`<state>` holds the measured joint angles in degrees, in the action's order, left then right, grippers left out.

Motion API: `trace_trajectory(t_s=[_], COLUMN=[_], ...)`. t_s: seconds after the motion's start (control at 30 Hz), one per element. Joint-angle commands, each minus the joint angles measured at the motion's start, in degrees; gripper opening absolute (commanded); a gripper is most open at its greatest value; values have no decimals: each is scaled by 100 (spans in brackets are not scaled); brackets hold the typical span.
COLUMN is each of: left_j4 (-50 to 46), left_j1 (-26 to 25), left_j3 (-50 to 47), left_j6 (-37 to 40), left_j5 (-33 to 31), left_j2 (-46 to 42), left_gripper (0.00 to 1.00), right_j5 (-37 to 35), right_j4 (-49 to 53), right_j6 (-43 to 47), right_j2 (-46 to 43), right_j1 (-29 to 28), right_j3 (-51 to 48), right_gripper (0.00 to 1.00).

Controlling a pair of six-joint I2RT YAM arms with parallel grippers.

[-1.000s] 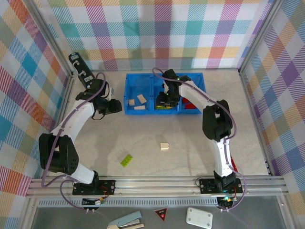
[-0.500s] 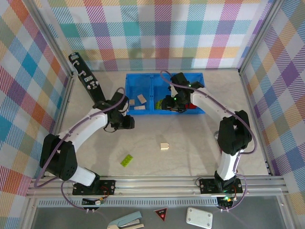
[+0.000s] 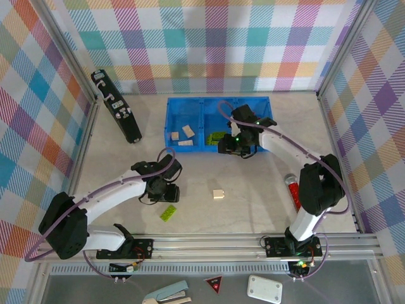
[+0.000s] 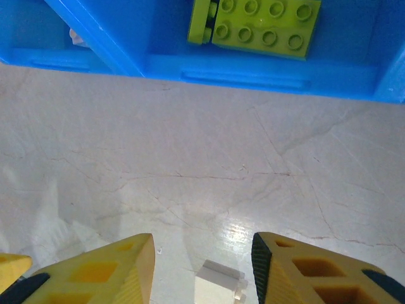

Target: Sort the legos into containers by color

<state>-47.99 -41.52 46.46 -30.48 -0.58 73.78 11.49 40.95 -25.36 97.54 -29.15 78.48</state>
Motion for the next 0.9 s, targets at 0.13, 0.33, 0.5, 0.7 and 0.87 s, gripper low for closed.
trace_trajectory(t_s=[0.13,0.33,0.5,0.7,0.87], left_j4=[252,375,530,548,521], left_j1=[-688,-1013,-1176,-1467,-1595], left_j3=[-695,-815,-772,-631,-505], left_j6=[-714,-801,-783,-771,-791], left_j5=[-272,-447,-428,-496,-567], left_j2=[-91,418,706,870,997], left_gripper=[55,55,54,46,39], right_j5=[152,177,208,238,266], right_j4=[-226,-272,-286,-323,-326], right_j6=[-127,-167,-164,-206,-217], right_j2=[-363,-496,-534,-560,-578], right_j1=[22,23,23,23,23], right_j3=[-342,-501,-592,-709,-745], right_gripper=[47,47,46,46,45])
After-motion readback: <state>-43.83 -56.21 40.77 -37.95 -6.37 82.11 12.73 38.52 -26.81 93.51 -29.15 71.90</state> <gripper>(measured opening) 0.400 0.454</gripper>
